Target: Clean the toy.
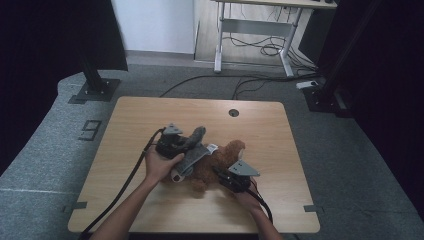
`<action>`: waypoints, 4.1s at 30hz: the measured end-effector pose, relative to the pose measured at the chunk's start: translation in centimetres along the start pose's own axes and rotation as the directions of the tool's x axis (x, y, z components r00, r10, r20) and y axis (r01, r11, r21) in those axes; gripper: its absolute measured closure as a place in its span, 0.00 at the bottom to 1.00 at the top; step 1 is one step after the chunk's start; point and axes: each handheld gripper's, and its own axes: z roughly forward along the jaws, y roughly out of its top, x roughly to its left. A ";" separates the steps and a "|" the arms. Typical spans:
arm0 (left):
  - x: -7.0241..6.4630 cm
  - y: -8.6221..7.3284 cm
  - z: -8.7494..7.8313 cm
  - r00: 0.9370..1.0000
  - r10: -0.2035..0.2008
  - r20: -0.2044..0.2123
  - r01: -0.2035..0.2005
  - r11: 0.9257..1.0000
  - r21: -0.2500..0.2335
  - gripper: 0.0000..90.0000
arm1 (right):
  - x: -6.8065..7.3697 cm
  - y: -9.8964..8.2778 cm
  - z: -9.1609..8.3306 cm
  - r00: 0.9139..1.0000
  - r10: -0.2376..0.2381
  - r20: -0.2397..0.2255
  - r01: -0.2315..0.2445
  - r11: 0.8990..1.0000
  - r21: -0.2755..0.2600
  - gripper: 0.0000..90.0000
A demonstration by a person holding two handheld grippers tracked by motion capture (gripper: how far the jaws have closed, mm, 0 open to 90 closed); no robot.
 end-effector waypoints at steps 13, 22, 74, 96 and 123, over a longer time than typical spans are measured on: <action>5.3 -4.2 -4.5 0.990 -0.122 -0.066 0.120 0.992 -0.040 0.85 | 0.1 -0.1 0.0 1.000 0.003 0.000 -0.003 1.000 -0.004 0.65; 7.5 -8.3 -4.3 0.978 -0.181 -0.100 0.186 0.982 0.035 0.86 | 0.1 -0.2 -0.2 1.000 0.007 0.000 -0.007 1.000 -0.003 0.65; -1.7 2.4 2.0 0.998 0.056 -0.014 -0.055 0.996 0.063 0.86 | 0.0 -0.5 -0.3 0.999 0.036 -0.007 -0.036 0.999 -0.006 0.67; 5.8 -5.3 -5.5 0.989 -0.143 -0.038 0.143 0.989 -0.025 0.86 | 0.0 -0.5 -0.2 0.999 0.037 -0.009 -0.037 0.999 -0.007 0.67; 5.5 -3.6 -6.0 0.984 -0.173 0.029 0.175 0.977 -0.119 0.85 | 0.0 -0.5 -0.2 0.999 0.050 -0.006 -0.050 0.999 -0.010 0.67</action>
